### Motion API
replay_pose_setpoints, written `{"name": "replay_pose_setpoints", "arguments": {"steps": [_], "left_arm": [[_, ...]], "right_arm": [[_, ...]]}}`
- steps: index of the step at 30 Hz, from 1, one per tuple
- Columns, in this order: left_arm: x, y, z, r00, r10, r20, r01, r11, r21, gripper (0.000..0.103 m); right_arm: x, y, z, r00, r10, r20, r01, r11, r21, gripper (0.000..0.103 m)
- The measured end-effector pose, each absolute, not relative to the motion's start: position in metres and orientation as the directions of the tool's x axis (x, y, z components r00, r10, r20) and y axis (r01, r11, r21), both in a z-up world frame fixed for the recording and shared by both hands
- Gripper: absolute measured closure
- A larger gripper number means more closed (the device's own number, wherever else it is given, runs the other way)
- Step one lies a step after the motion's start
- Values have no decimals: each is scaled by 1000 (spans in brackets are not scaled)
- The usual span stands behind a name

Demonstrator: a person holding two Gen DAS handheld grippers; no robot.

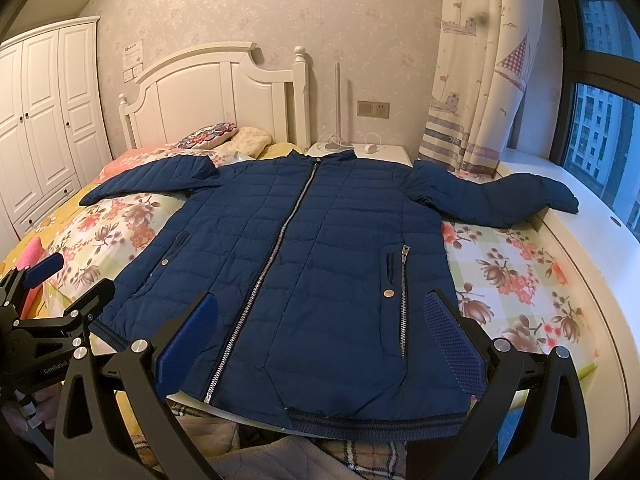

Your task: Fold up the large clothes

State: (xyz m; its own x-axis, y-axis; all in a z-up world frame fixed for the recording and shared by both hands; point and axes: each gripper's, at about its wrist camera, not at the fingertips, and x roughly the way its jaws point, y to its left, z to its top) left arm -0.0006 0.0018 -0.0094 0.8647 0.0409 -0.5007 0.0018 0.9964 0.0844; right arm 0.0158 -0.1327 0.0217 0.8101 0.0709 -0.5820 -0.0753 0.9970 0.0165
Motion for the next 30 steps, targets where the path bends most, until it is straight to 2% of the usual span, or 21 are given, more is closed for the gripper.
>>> {"name": "replay_pose_setpoints", "arguments": {"steps": [7, 14, 19, 21, 25, 27, 30], "left_arm": [[-4, 4, -13, 863, 45, -504, 1, 996, 90, 2], [0, 1, -16, 859, 52, -509, 2, 995, 103, 2], [19, -8, -22, 842, 43, -537, 21, 993, 113, 2], [29, -13, -24, 841, 45, -539, 25, 992, 122, 2], [65, -26, -30, 830, 48, -556, 50, 986, 159, 2], [91, -34, -33, 822, 26, -568, 96, 978, 183, 2], [151, -48, -45, 787, 56, -614, 136, 955, 263, 2]], "right_arm": [[16, -133, 19, 808, 78, -584, -76, 997, 27, 4], [16, -143, 22, 834, 111, -541, -88, 994, 68, 4], [29, -161, 12, 840, 78, -536, -41, 996, 81, 4], [36, -174, -1, 847, 128, -516, -71, 989, 128, 4], [69, -197, -20, 794, 91, -601, -40, 994, 99, 4], [86, -212, -21, 788, 62, -612, -10, 996, 87, 4], [125, -249, -17, 773, 79, -630, 28, 987, 158, 4]]}}
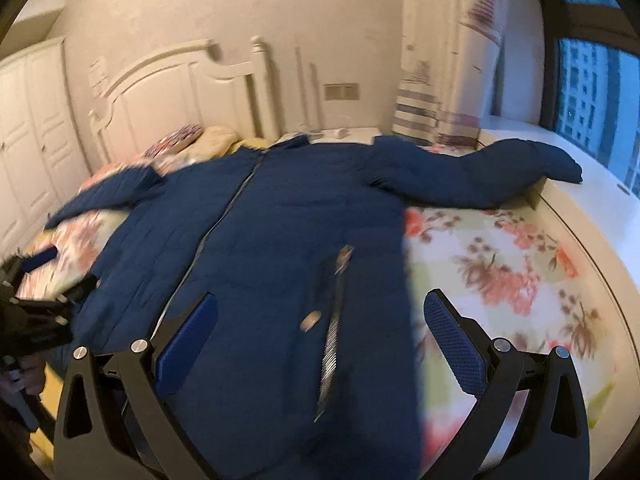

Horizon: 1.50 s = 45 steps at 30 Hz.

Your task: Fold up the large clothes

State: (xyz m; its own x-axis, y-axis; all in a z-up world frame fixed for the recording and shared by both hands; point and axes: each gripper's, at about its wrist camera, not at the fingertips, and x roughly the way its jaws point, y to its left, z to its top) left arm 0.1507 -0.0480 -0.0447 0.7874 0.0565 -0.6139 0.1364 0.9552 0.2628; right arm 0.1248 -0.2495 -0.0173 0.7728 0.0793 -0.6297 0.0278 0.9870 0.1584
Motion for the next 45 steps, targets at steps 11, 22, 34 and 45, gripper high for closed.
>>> {"name": "replay_pose_setpoints", "arguments": {"steps": [11, 22, 34, 45], "left_arm": [[324, -27, -110, 622, 171, -764, 17, 973, 232, 2], [330, 2, -124, 600, -25, -800, 33, 999, -6, 2], [326, 1, -125, 601, -21, -799, 34, 999, -1, 2], [324, 6, -124, 603, -47, -796, 43, 999, -26, 2]], "right_arm": [[266, -424, -58, 700, -99, -707, 454, 826, 334, 4], [329, -506, -97, 645, -254, -721, 645, 686, 335, 8], [361, -324, -7, 886, -69, -458, 149, 979, 141, 82], [402, -113, -103, 499, 246, -831, -370, 928, 52, 25]]}}
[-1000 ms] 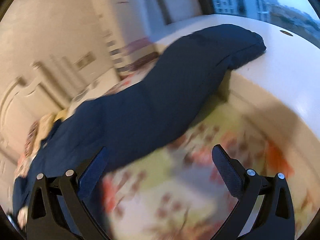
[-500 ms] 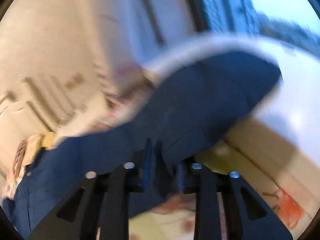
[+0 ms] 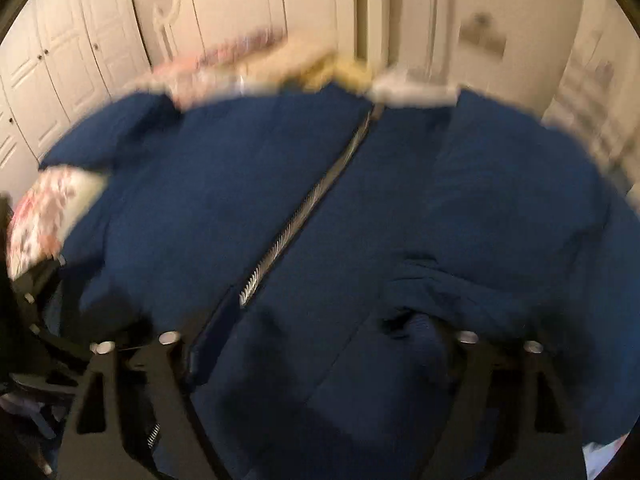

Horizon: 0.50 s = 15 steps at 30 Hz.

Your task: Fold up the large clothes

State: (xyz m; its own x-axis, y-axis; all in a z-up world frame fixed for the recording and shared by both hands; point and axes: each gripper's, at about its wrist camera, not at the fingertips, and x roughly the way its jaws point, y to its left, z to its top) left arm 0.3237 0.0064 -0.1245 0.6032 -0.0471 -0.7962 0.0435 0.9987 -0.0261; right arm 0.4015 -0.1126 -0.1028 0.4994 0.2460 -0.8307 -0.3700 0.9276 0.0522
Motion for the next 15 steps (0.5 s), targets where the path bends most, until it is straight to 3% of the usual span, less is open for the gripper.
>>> {"name": "replay_pose_setpoints", "arguments": {"steps": [6, 10, 15], "left_arm": [[323, 7, -124, 604, -53, -795, 46, 998, -32, 2], [318, -6, -114, 611, -12, -791, 46, 999, 20, 3], [313, -91, -79, 700, -143, -700, 297, 949, 103, 2]], "right_arm": [[340, -164, -60, 560, 326, -762, -297, 937, 182, 17], [285, -230, -51, 642, 317, -698, -148, 945, 292, 17], [255, -272, -89, 631, 299, -716, -1, 923, 385, 17]]}}
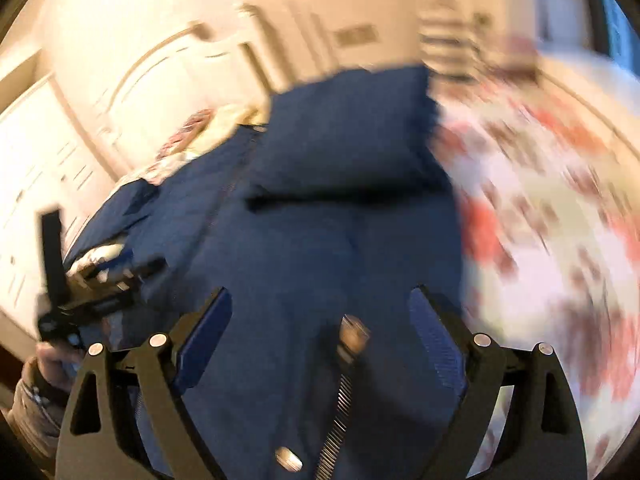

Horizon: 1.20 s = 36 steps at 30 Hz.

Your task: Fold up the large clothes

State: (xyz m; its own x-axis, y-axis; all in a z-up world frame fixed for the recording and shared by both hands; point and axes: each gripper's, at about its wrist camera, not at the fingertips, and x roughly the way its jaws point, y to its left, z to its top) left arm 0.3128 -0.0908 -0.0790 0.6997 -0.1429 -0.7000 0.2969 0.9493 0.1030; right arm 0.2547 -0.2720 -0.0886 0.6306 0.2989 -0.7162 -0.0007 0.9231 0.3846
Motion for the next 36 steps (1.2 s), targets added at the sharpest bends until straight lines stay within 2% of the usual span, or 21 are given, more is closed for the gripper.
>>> {"name": "replay_pose_setpoints", "arguments": {"steps": [5, 9, 10, 12, 13, 14, 17, 19, 21, 22, 24, 26, 27, 28, 29, 30, 32, 34, 35, 36], "left_arm": [[324, -208, -68, 732, -249, -634, 523, 802, 289, 2], [336, -277, -81, 743, -253, -619, 592, 680, 433, 3], [340, -291, -86, 749, -241, -617, 593, 658, 464, 7], [344, -313, -97, 751, -230, -619, 609, 604, 514, 26], [347, -315, -101, 761, -211, -613, 597, 598, 536, 56], [349, -313, -100, 764, -209, -610, 592, 603, 535, 66], [354, -273, -61, 707, -379, -597, 629, 724, 285, 81], [359, -228, -35, 700, -449, -555, 597, 795, 109, 82], [370, -161, -16, 695, -525, -492, 529, 836, -145, 82], [379, -120, -14, 699, -542, -466, 470, 840, -271, 82], [391, -49, -24, 715, -541, -443, 346, 824, -449, 82], [399, 19, -49, 733, -511, -449, 197, 791, -579, 82], [400, 38, -58, 733, -495, -465, 147, 784, -603, 81], [401, 57, -71, 726, -480, -493, 90, 776, -624, 74], [400, 70, -83, 712, -476, -517, 51, 769, -638, 61], [400, 80, -99, 685, -479, -548, 18, 764, -645, 55], [402, 87, -124, 637, -533, -558, 5, 726, -688, 51], [402, 85, -128, 639, -540, -548, 12, 719, -695, 49], [404, 82, -125, 641, -545, -541, 26, 719, -694, 41], [405, 77, -122, 644, -552, -530, 50, 721, -691, 38]], "right_arm": [[253, -265, -98, 641, 274, -717, -4, 935, 354, 17], [252, -256, -107, 646, 259, -718, -8, 943, 333, 16], [252, -254, -107, 647, 252, -720, -9, 946, 323, 16], [253, -253, -109, 646, 251, -721, -14, 948, 318, 15], [249, -256, -111, 647, 252, -720, -14, 947, 320, 15], [249, -258, -111, 647, 256, -718, -14, 946, 325, 15], [249, -262, -111, 650, 270, -710, -14, 939, 343, 15], [249, -263, -112, 651, 274, -708, -14, 937, 350, 15], [251, -264, -113, 651, 273, -709, -14, 938, 348, 15], [252, -264, -113, 650, 271, -710, -14, 938, 345, 15], [253, -263, -113, 649, 266, -713, -15, 941, 338, 15], [254, -262, -114, 647, 258, -718, -15, 945, 326, 14], [253, -260, -114, 646, 254, -720, -15, 947, 320, 14], [254, -259, -114, 644, 246, -725, -15, 951, 309, 14], [254, -258, -113, 641, 237, -730, -14, 955, 297, 14], [256, -257, -113, 638, 229, -735, -14, 958, 287, 14], [255, -253, -110, 633, 205, -747, -13, 967, 255, 15], [258, -252, -103, 640, 167, -750, -11, 978, 209, 15], [260, -252, -101, 645, 150, -749, -7, 982, 191, 15], [263, -253, -95, 655, 119, -746, 2, 987, 160, 15]]}}
